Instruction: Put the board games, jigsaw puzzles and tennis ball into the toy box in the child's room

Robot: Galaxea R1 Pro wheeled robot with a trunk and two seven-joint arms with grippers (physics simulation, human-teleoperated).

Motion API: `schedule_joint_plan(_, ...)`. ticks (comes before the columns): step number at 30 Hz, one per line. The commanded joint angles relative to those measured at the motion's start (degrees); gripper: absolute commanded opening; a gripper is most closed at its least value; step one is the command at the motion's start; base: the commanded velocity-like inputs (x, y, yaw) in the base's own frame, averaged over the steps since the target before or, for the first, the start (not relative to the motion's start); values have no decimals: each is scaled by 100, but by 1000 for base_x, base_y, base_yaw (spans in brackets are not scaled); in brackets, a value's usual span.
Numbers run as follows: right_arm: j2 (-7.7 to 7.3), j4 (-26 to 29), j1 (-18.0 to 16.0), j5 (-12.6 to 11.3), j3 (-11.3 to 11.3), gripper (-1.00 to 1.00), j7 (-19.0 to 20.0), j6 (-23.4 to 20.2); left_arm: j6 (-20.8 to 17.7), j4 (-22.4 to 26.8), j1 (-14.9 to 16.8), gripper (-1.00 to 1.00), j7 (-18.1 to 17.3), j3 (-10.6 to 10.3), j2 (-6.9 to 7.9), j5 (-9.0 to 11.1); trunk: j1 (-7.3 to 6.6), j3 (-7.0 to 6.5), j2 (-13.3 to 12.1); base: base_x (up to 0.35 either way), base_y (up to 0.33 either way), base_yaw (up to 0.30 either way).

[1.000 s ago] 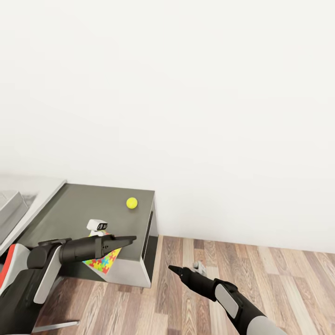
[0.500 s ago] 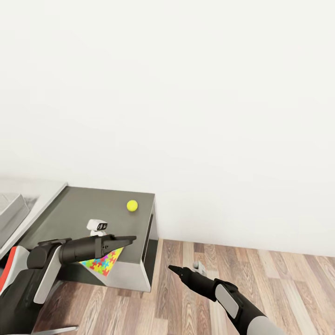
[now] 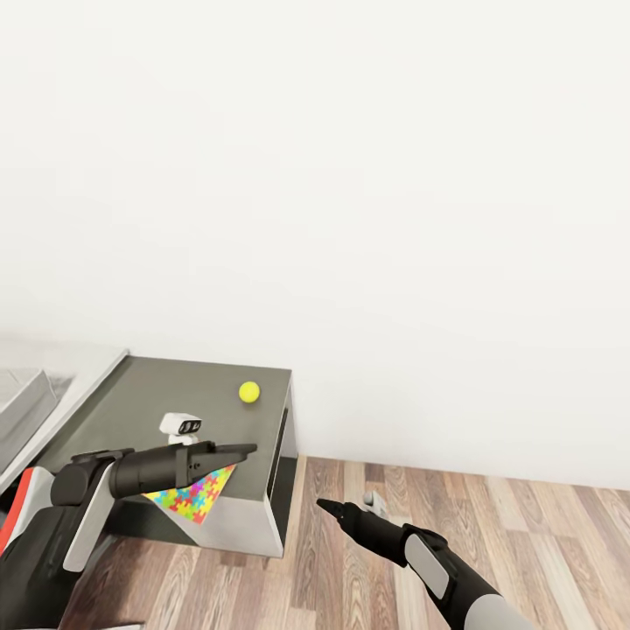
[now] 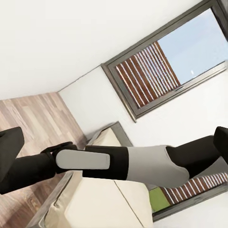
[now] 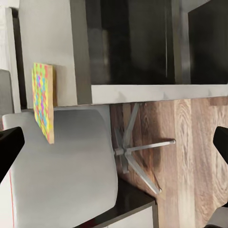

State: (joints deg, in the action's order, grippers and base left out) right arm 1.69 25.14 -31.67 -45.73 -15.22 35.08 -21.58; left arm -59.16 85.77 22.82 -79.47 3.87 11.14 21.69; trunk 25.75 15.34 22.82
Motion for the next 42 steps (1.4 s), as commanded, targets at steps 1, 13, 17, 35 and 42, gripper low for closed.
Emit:
schedule_joint_plan(1,-2,0,-5,-50,-16,100,-2,-31,-56,1,3,100,-25,0,2,12,3,0,10,0,0,0)
schedule_joint_plan(13,-2,0,-4,-50,-16,100,-2,-31,-52,1,3,100,-58,5,2,9,3,-114,10,0,0,0)
schedule_joint_plan(17,-2,0,-4,-50,-16,100,-2,-31,-52,1,3,100,-59,8,2,9,3,-152,10,0,0,0)
schedule_joint_plan(35,-2,0,-2,-50,-16,100,-2,-23,-43,1,3,100,-59,43,2,10,3,-324,10,0,0,0)
schedule_joint_plan(42,-2,0,-3,-50,-16,100,-2,-15,-43,1,3,100,-59,59,2,10,3,-391,10,0,0,0)
